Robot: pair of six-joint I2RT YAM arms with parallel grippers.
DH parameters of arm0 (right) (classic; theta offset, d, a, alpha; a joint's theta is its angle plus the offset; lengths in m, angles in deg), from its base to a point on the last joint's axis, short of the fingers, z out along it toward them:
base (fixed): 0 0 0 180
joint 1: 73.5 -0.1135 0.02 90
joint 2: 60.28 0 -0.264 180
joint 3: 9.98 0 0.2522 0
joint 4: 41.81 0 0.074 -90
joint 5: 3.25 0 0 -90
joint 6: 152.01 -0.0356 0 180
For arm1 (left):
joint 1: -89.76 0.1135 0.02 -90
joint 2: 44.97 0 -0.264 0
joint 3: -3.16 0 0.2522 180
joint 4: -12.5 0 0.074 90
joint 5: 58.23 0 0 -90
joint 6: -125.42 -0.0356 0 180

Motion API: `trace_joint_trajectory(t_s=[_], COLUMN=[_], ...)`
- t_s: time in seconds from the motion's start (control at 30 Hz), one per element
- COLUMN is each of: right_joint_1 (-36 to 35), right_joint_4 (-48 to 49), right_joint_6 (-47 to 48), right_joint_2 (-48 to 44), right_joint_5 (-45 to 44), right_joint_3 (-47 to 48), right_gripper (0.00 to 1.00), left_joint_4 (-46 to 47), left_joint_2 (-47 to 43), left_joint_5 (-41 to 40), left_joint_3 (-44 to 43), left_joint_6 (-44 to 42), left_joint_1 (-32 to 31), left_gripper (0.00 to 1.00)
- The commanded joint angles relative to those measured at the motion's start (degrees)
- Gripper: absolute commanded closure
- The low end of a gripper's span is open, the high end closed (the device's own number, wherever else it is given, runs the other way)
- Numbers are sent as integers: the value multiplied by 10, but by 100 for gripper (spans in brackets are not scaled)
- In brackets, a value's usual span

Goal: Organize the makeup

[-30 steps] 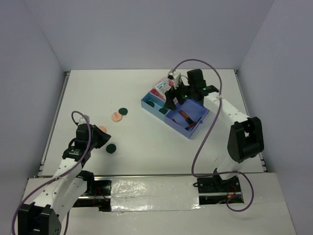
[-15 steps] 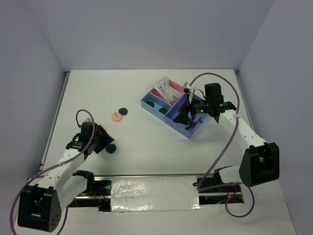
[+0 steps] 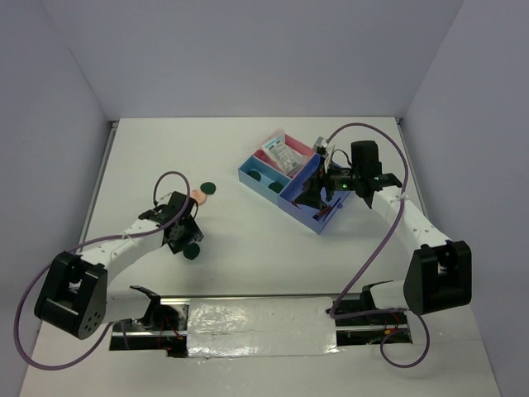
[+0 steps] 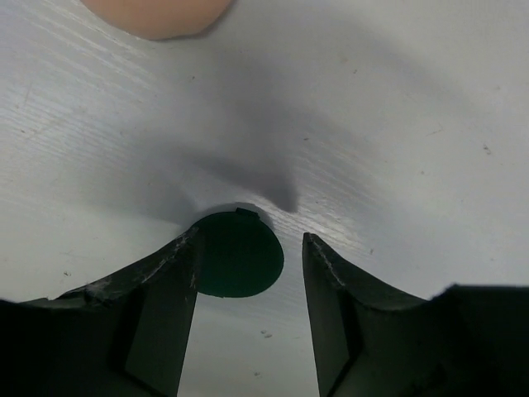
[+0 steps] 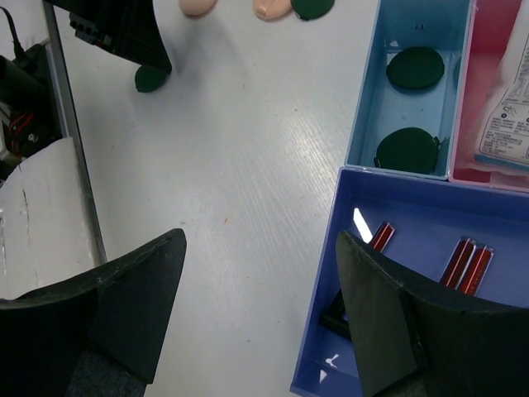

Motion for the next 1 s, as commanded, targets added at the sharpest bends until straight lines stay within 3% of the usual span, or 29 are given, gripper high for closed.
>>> trace_joint_trajectory(t_s=[0.0, 0.3, 0.47, 0.57, 0.77, 0.87, 0.97], right_joint_1=[4, 9, 11, 14, 19, 19, 19], right_joint_4=[24, 26, 27, 28, 25, 23, 22], right_joint_6=[-6, -9, -9, -9, -8, -7, -5], right_joint_2=[-11, -2, 2, 3, 4, 4, 2], right_joint_5=[13, 9, 8, 7, 8, 7, 5], right_joint_3=[-7, -4, -3, -4, 0, 0, 0], right_gripper=[20, 20, 20, 20, 20, 20, 20], left_joint_4=[-23, -48, -49, -45, -46, -53, -28], left_joint_2=[25, 88, 127, 142, 152, 137, 115], left_joint_5=[-37, -65, -61, -61, -68, -80, -75], left_joint_3=[-27, -63, -67, -61, -71, -103, -140], left_joint_6=[7, -8, -8, -3, 1, -10, -40], left_joint_1=[-12, -44, -65, -73, -85, -90, -91], left_gripper=[38, 43, 52, 61, 91, 100, 100])
